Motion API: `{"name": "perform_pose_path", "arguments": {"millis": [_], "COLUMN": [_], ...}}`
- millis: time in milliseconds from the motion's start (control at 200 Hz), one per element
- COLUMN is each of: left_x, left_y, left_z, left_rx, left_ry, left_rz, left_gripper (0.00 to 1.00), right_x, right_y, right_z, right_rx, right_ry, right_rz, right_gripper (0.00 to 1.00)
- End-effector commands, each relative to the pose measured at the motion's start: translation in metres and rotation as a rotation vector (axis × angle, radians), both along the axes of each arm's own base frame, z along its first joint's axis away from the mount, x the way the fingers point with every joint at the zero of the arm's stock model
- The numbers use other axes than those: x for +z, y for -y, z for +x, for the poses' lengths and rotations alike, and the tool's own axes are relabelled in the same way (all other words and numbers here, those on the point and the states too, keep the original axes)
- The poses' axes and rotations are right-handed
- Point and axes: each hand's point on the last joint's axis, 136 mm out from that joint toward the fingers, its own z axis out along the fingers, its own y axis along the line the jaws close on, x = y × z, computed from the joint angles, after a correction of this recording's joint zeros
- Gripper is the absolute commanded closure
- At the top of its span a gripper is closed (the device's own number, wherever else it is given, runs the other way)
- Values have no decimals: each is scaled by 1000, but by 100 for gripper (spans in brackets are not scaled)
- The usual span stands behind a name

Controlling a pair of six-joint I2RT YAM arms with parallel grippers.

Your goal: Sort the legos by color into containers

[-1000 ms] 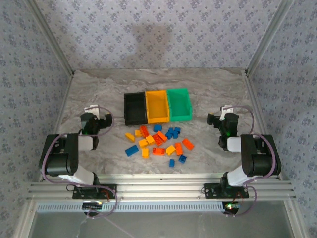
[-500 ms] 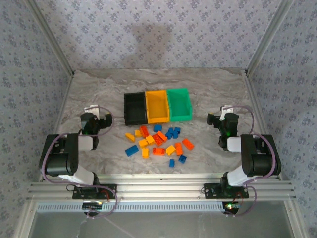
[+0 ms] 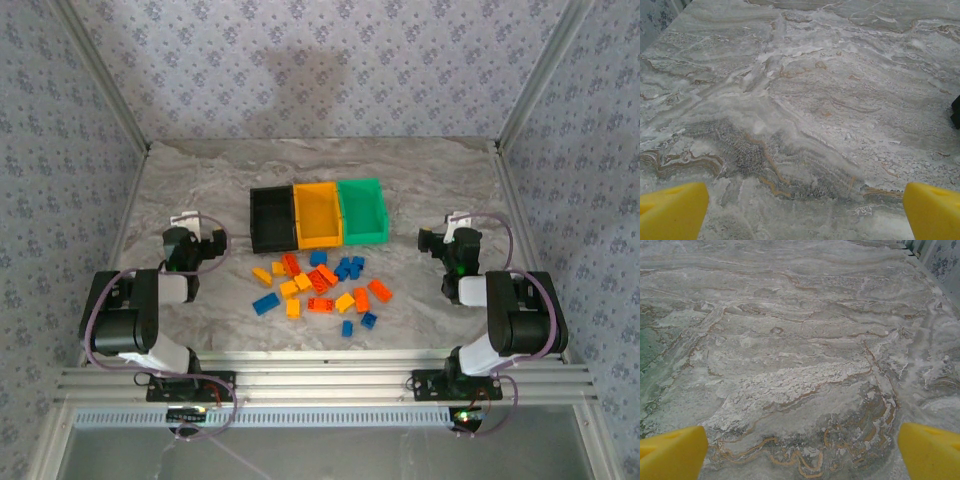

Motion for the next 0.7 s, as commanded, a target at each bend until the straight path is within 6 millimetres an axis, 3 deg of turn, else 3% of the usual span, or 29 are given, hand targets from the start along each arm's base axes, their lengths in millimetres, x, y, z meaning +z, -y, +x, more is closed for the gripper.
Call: {"name": "perform_pose_path", "arguments": {"millis": [0,85,200,370,460,525,600,695], "left_x": [28,36,47,85,101,98,82,74], "left_y": [-8,-17,-13,-33,-57,-78,-108,-98], "left_z": [12,20,22,8,-4,-24,-76,-57], "left_rx": [48,102,91,255,450,660,1044,905], "left_ry": [-9,-88,-123,17,90,63,-10,-67], "left_rz": [9,10,-15,-86,-169,-256,-420,-545], "left_gripper": [0,0,0,0,0,0,0,0], "right_x": [20,36,40,62,85,101,111,118], "right_y": [11,17,9,6,6,19,32,35], "right_z": [4,8,11,4,-2,-10,-17,-21], "right_rx": [-59,-96,-81,-160,-223,-347,-442,-454], "right_ry": [27,-9,-78,-60,10,56,77,125], "right_rz": [-34,-38,-38,-84,-123,-107,-44,89], "right_gripper": [0,0,0,0,0,0,0,0]}}
